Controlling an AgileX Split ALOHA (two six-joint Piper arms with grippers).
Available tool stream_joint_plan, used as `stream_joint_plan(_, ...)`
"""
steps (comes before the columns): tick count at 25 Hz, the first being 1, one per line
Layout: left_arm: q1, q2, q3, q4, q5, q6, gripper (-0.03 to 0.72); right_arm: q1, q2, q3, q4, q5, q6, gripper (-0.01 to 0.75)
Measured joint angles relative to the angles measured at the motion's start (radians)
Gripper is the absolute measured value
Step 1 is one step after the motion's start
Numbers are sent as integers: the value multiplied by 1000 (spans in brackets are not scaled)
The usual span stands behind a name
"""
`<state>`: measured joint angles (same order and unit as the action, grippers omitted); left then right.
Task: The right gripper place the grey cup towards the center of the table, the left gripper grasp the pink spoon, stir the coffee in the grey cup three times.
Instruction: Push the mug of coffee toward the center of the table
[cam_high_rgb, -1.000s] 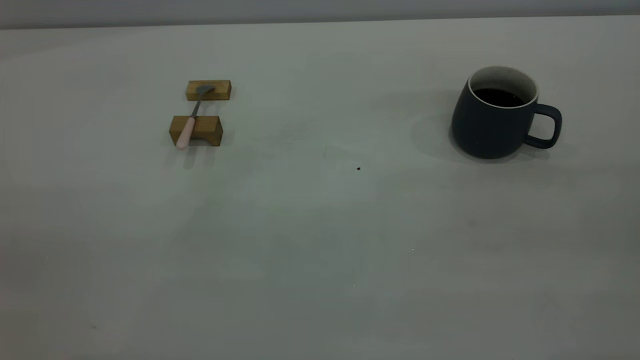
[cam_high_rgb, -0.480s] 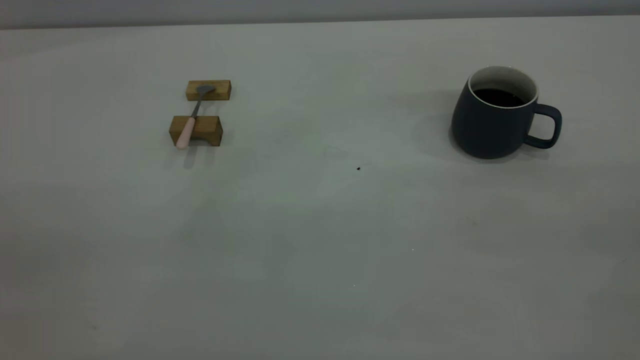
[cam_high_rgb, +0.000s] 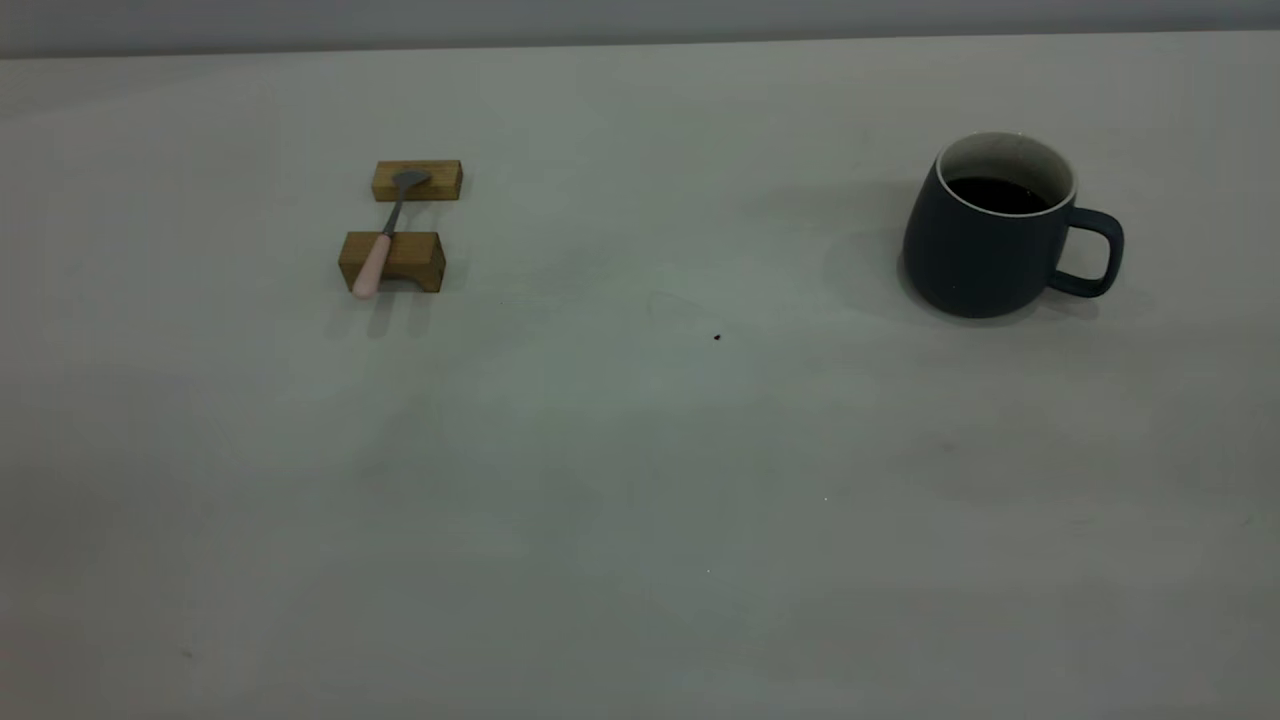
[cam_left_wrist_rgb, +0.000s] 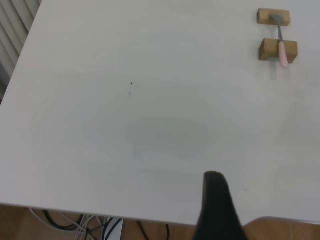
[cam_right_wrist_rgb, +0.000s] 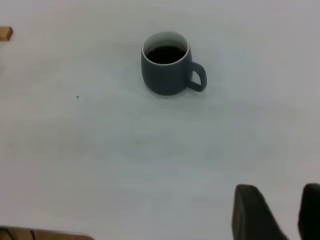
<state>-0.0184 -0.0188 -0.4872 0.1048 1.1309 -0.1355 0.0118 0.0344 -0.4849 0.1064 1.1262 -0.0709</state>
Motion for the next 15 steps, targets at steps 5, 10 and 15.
stream_joint_plan(5, 0, 0, 0, 0, 0, 0, 583, 0, 199, -84, -2, -46, -13, 566)
stream_joint_plan(10, 0, 0, 0, 0, 0, 0, 583, 0, 540, -156, -2, -156, -62, 721)
stream_joint_plan(15, 0, 0, 0, 1, 0, 0, 583, 0, 880, -216, -2, -257, -151, 727)
